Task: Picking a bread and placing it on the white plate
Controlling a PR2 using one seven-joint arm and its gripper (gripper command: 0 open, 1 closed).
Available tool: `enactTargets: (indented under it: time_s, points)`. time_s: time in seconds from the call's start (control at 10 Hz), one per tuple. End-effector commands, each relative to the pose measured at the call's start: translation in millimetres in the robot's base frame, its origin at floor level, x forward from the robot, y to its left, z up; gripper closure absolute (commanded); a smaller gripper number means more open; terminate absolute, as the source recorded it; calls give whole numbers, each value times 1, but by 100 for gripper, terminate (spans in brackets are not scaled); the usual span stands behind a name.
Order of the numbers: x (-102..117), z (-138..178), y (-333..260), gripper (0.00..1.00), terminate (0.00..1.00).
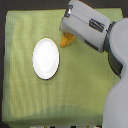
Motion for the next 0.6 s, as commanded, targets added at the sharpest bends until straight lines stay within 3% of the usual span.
enactTargets:
  time_s: [0.0, 0.5]
  points:
    - [6, 7, 2, 100, 0]
    - [2, 19, 8, 100, 0]
